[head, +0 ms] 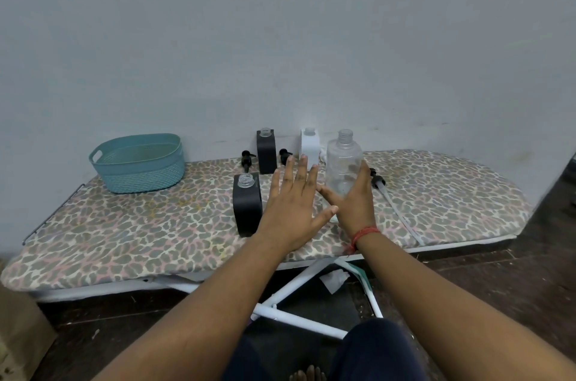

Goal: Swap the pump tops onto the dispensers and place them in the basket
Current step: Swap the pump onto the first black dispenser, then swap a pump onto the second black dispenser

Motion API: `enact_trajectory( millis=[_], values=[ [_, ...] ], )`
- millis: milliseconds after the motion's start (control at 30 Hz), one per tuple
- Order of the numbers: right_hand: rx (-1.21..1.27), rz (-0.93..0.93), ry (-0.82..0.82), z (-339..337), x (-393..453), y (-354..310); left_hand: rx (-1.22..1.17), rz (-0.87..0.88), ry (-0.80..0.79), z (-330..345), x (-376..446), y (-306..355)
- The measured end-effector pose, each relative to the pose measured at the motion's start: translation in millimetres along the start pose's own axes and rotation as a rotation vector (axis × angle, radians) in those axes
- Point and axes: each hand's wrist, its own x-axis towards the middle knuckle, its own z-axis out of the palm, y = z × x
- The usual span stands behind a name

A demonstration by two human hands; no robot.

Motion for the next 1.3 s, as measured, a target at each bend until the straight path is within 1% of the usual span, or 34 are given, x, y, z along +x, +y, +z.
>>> enact_trajectory(
  millis=[300,467,567,733,833,933,1033,1100,1200,1300],
  values=[
    [-0.029,0.007,-0.076,-11,-4,2,0.011,-0.037,-0.053,10,-7,-2],
    [-0.074,0.046,-0.076,-23,-9,2,0.023,-0.016,-0.059,4,-14,0],
    [-0.119,0.045,-0.058,-35,-14,-6,0.043,-0.006,-0.036,-3,-19,1],
    [-0.208,-0.032,0.045,-53,-24,-30,0.079,0.002,0.026,-26,-28,-1],
    [-0.266,-0.175,0.108,-57,-31,-53,0.102,0.001,0.074,-43,-35,-7],
    [-0.304,-0.314,0.116,-53,-39,-79,0.094,-0.011,0.129,-65,-46,-16],
    [-0.298,-0.391,0.038,-38,-48,-102,0.095,-0.067,0.163,-84,-57,-32],
    [-0.286,-0.391,-0.056,-23,-53,-113,0.076,-0.116,0.188,-93,-63,-47],
    [-0.241,-0.306,-0.203,6,-60,-120,0.001,-0.219,0.201,-93,-72,-75],
    [-0.175,-0.2,-0.293,37,-63,-112,-0.178,-0.35,0.156,-76,-81,-98]
  ],
)
